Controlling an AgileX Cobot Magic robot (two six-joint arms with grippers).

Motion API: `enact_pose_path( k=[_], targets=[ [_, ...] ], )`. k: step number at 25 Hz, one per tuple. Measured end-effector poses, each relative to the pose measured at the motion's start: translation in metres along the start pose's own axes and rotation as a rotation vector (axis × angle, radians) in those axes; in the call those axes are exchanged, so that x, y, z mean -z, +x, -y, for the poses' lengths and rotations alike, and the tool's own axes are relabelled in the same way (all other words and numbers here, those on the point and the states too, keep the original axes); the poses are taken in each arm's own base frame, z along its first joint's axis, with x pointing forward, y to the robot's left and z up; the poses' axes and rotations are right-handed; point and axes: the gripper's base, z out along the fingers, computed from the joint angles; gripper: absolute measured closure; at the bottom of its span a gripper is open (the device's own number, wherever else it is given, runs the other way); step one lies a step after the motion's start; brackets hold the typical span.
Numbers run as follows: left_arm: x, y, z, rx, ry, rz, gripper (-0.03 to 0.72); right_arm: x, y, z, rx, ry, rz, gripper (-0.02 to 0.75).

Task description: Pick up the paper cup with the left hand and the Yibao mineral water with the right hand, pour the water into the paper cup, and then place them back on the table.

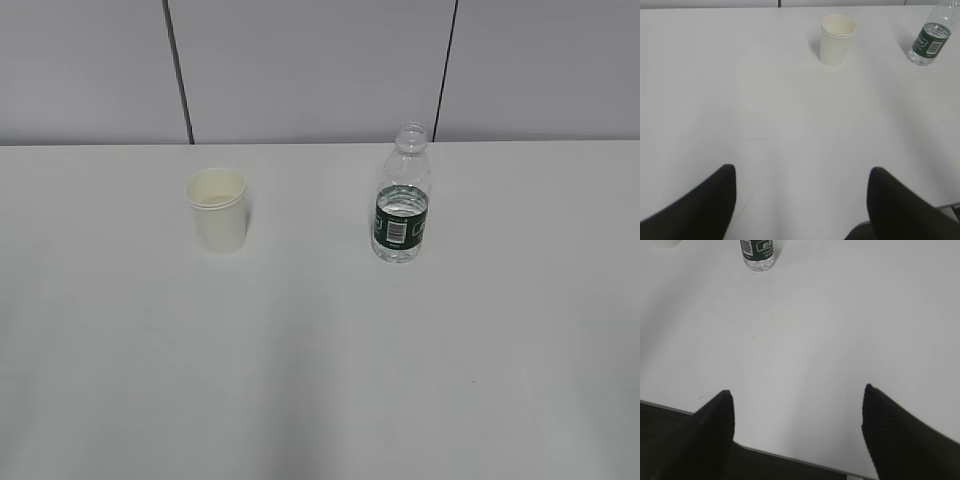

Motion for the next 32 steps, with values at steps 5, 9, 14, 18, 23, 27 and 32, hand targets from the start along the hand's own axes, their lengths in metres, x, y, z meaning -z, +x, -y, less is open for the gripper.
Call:
enact_pose_path(
  k=[5,9,14,18,23,27,32],
  targets=[
    [0.0011,0.0006,-0.0002,-0.001,-0.001,0.009,0.192,0.0002,0.0001,0.0,0.0,0.0,0.001,0.153],
    [0.0016,0.001,-0.0005,-0.003,-0.004,0.015,0.192,0.0035,0.0024,-0.0004,0.003,0.005,0.032,0.153],
    [0.0016,0.001,-0.0013,-0.007,-0.014,0.015,0.192,0.0039,0.0028,0.0,0.005,0.011,0.034,0.153],
    [0.0016,0.001,-0.0013,-0.007,-0.014,0.015,0.192,0.0039,0.0027,-0.0001,0.004,0.013,0.034,0.153],
    [0.0016,0.0009,-0.0022,-0.011,-0.025,0.016,0.192,0.0037,0.0026,-0.0004,-0.015,0.044,0.032,0.153],
    [0.0016,0.0009,-0.0025,-0.013,-0.028,0.016,0.192,0.0037,0.0025,-0.0003,-0.015,0.046,0.032,0.153],
    [0.0016,0.0009,-0.0026,-0.013,-0.029,0.016,0.192,0.0037,0.0027,0.0008,-0.011,0.062,0.03,0.153]
  ],
)
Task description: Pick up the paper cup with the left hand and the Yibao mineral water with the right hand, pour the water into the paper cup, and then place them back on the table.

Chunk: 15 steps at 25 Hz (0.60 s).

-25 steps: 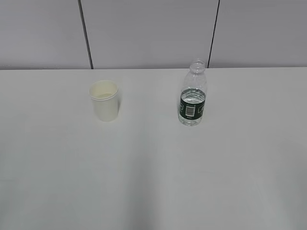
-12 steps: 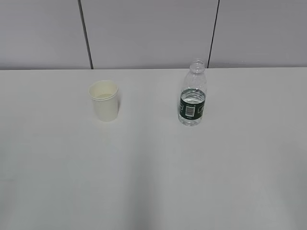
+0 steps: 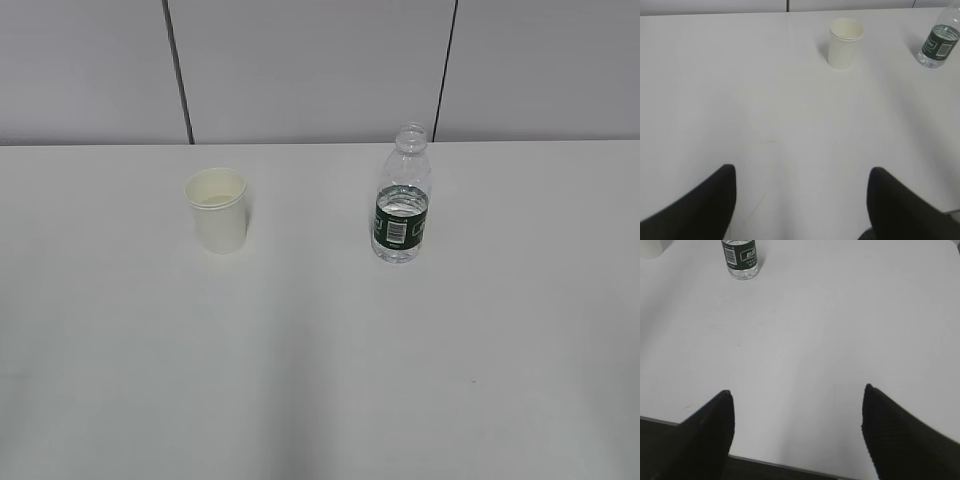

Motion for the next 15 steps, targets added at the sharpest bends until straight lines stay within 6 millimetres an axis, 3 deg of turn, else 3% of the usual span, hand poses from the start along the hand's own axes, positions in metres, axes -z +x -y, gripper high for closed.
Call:
enact_pose_path(
  k=[15],
  targets=[
    [0.0,0.0,-0.0001,-0.001,-0.001,0.0,0.192,0.0,0.0,0.0,0.0,0.003,0.0,0.153]
  ],
)
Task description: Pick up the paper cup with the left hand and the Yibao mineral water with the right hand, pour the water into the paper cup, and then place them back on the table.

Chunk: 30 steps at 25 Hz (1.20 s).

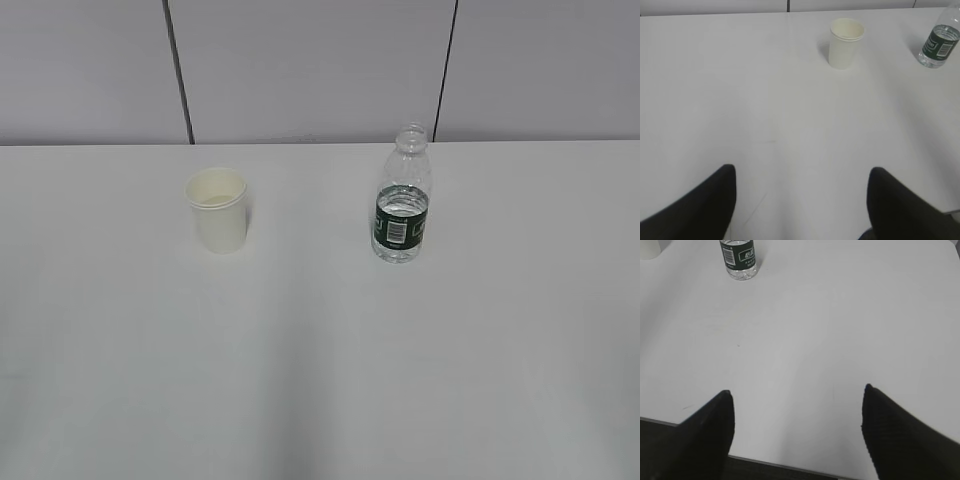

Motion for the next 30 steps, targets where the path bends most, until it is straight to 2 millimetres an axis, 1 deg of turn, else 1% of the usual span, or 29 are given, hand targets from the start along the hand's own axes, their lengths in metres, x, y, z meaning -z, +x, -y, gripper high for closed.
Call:
enact_pose_path(
  k=[30],
  targets=[
    [0.0,0.0,0.0,0.0,0.0,0.0,0.192,0.0,-0.0001,0.0,0.0,0.0,0.002,0.153]
  ],
)
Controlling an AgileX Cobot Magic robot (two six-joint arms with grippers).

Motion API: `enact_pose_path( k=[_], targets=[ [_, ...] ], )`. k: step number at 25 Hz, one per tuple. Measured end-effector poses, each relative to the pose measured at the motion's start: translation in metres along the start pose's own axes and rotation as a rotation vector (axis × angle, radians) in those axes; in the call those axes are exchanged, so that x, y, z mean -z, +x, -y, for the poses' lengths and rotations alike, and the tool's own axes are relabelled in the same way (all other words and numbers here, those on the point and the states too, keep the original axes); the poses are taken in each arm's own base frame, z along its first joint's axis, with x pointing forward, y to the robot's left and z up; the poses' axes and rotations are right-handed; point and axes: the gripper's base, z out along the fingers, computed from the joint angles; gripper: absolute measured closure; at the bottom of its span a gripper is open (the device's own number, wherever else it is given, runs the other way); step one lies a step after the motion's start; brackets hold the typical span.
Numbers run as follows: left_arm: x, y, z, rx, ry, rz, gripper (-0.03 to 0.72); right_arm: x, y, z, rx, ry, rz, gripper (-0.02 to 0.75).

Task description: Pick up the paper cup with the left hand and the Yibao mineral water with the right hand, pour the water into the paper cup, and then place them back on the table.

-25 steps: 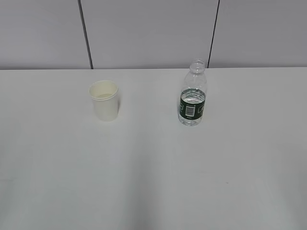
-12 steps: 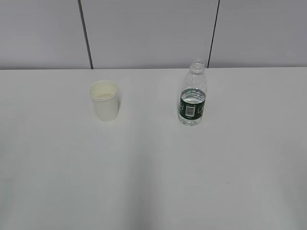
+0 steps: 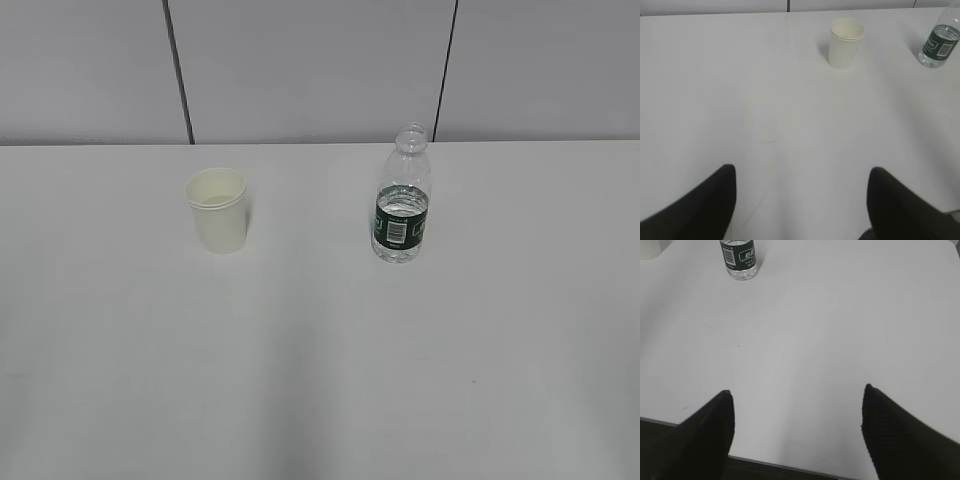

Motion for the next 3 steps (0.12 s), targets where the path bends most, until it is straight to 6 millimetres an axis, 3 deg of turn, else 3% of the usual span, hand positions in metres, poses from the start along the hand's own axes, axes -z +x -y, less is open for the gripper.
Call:
enact_pose_path(
  k=[3],
  targets=[
    [0.0,0.0,0.0,0.0,0.0,0.0,0.192,0.0,0.0,0.0,0.0,0.0,0.0,0.153]
  ],
)
